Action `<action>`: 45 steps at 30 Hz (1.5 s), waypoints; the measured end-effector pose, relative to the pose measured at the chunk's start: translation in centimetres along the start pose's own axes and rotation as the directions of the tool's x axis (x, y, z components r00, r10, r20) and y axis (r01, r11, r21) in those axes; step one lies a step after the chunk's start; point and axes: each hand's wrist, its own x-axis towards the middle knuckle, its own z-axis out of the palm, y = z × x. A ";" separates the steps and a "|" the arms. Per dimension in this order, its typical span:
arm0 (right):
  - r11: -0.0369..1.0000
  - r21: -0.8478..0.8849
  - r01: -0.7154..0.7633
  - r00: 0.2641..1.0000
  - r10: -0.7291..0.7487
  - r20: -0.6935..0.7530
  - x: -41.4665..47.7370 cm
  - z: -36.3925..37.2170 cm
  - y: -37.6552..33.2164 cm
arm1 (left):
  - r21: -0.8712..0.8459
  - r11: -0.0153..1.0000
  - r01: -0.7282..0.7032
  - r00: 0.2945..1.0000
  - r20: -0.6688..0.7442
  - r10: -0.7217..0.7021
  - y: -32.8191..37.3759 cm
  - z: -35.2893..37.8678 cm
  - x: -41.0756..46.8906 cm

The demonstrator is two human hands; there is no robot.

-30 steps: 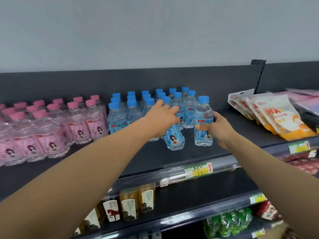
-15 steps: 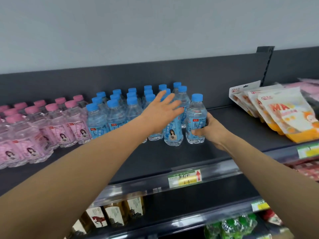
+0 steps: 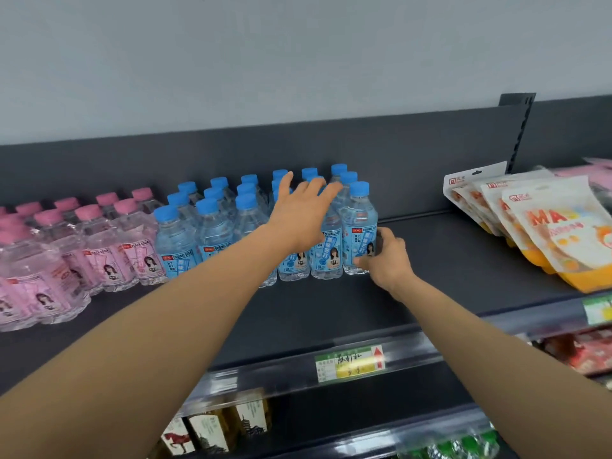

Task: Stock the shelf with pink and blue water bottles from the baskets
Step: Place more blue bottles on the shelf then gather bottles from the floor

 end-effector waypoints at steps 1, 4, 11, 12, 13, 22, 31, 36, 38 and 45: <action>1.000 -0.006 -0.001 1.000 0.001 -0.016 0.2 0.3 0.1 | -0.010 1.000 0.013 1.000 -0.018 -0.013 0.1 0.2 0.1; 0.999 -0.033 -0.027 0.999 0.025 -0.038 0.1 0.8 0.2 | -0.034 0.999 0.040 0.999 -0.027 -0.040 0.3 0.7 0.1; 0.982 -0.185 0.047 0.986 -0.076 -0.149 -4.0 -0.6 -1.1 | -0.076 0.997 -0.032 0.982 -0.187 0.017 1.3 -0.3 -3.1; 0.977 -0.199 0.075 0.983 -0.107 -0.152 -5.0 -0.9 -1.5 | -0.081 0.995 -0.065 0.977 -0.209 0.047 1.6 -0.6 -3.9; 0.971 -0.216 0.105 0.979 -0.139 -0.150 -6.1 -1.3 -1.8 | -0.086 0.991 -0.102 0.967 -0.242 0.079 2.0 -0.9 -4.8; 0.949 -0.297 0.103 0.969 -0.164 -0.187 -20.5 -3.2 -3.2 | -0.263 0.864 -0.431 0.851 -0.436 0.292 5.4 -3.5 -15.4; 0.859 -0.399 -0.322 0.917 0.178 -0.356 -39.9 -4.7 5.0 | -0.485 0.544 -0.685 0.724 -0.372 0.580 13.8 -0.4 -28.6; 0.662 -0.505 -0.554 0.831 0.402 -0.385 -50.8 -6.0 10.8 | -0.374 0.370 -0.851 0.501 -0.365 0.785 20.6 1.9 -34.6; 0.575 -0.562 -0.595 0.803 0.462 -0.377 -54.5 -6.6 12.3 | -0.342 0.315 -0.885 0.433 -0.357 0.828 23.1 2.4 -36.6; 0.496 -0.581 -0.646 0.751 0.551 -0.364 -62.2 -9.4 16.8 | -0.392 0.210 -0.896 0.335 -0.286 0.898 30.7 3.4 -41.5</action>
